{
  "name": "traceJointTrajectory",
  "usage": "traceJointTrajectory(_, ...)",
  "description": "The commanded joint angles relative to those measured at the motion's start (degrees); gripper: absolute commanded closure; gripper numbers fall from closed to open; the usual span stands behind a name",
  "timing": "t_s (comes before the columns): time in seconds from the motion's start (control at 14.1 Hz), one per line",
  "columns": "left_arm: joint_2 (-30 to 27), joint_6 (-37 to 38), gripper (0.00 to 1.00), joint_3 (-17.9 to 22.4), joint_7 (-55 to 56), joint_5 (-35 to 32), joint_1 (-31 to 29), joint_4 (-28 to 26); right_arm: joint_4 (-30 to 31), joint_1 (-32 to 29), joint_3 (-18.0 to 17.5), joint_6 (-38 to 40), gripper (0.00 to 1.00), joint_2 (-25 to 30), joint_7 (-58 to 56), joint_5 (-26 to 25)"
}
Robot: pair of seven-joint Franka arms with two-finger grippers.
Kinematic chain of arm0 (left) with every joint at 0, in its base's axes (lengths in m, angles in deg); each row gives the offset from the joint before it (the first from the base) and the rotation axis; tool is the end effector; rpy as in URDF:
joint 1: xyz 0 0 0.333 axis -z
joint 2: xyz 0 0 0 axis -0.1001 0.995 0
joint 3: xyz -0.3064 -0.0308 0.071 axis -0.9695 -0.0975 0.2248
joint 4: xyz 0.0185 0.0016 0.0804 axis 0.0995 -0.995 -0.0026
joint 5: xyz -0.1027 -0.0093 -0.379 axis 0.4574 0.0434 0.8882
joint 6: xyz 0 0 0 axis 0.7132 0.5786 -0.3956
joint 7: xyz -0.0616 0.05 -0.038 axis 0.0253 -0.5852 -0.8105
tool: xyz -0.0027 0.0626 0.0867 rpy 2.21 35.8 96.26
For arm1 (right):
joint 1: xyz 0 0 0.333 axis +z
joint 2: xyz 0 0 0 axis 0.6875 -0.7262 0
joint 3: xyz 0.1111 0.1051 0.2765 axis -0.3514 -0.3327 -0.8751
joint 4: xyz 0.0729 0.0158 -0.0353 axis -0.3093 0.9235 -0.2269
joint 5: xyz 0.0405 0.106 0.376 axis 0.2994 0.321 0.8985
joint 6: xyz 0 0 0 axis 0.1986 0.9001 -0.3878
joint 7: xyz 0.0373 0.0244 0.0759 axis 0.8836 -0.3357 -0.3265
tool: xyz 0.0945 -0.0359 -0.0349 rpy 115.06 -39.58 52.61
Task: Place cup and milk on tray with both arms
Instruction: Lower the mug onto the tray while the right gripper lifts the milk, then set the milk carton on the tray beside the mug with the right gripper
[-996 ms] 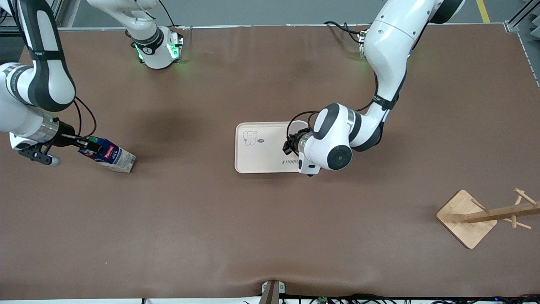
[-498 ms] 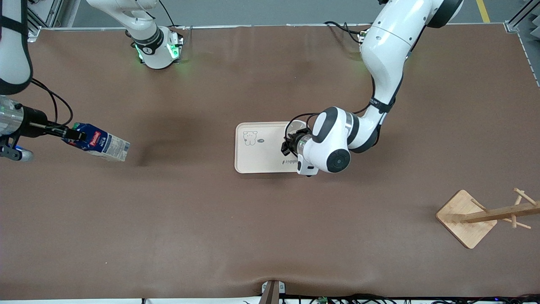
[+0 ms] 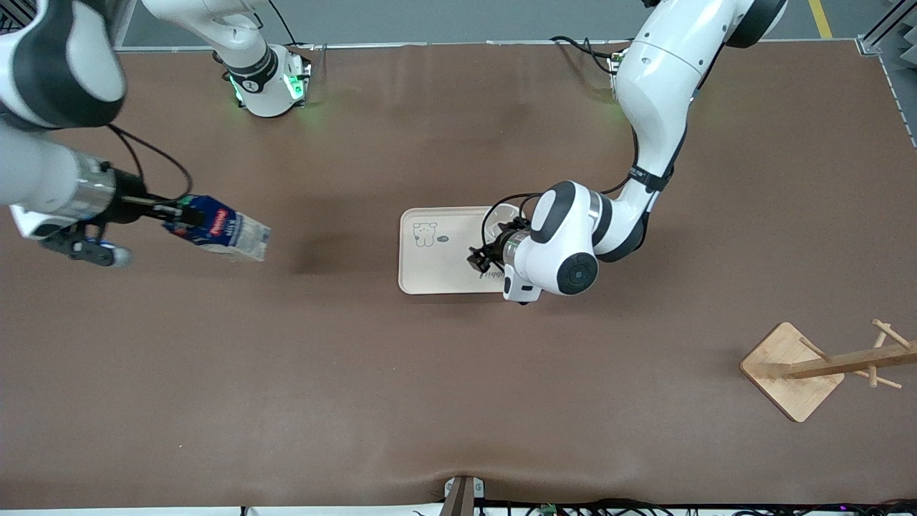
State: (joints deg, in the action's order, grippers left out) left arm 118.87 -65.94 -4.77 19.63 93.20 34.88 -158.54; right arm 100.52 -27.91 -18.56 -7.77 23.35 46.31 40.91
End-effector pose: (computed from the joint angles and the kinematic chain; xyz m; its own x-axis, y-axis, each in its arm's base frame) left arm 0.5613 -0.4156 0.2487 0.5960 0.5362 -0.5977 0.6556 -0.7547 -0.0233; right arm 0.5623 0.0823 0.5131 0.9200 -0.2904 -0.2633 -0.3149 -0.9475 -0.0551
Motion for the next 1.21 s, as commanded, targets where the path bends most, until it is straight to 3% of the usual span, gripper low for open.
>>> traceJointTrajectory(0.0, -4.0, 1.1, 0.00, 0.8, 1.4, 0.1, -1.0, 0.9, -1.2, 9.2, 0.7, 0.2, 1.00, -0.5, 11.6, 1.7)
traceJointTrajectory(0.14, -7.4, 1.9, 0.00, 0.8, 1.3, -2.1, -4.2, 0.9, -1.0, 13.5, 0.7, -3.7, 1.00, -1.2, 17.2, 7.0)
traceJointTrajectory(0.64, -12.0, 9.1, 0.00, 0.8, -0.8, -17.0, -11.5, 5.6, -0.1, 28.4, 0.7, -21.4, 1.00, -9.7, 31.0, 7.8)
traceJointTrajectory(0.93, -15.0, 9.1, 0.00, 0.8, -10.8, -23.2, -16.3, 5.6, 0.3, 31.9, 0.8, -22.7, 1.00, -13.3, 31.5, 6.4)
traceJointTrajectory(1.14, -17.0, 9.2, 0.00, 0.8, -14.4, -32.0, -17.5, 5.6, 0.9, 33.4, 0.8, -23.2, 1.00, -14.4, 30.9, 5.5)
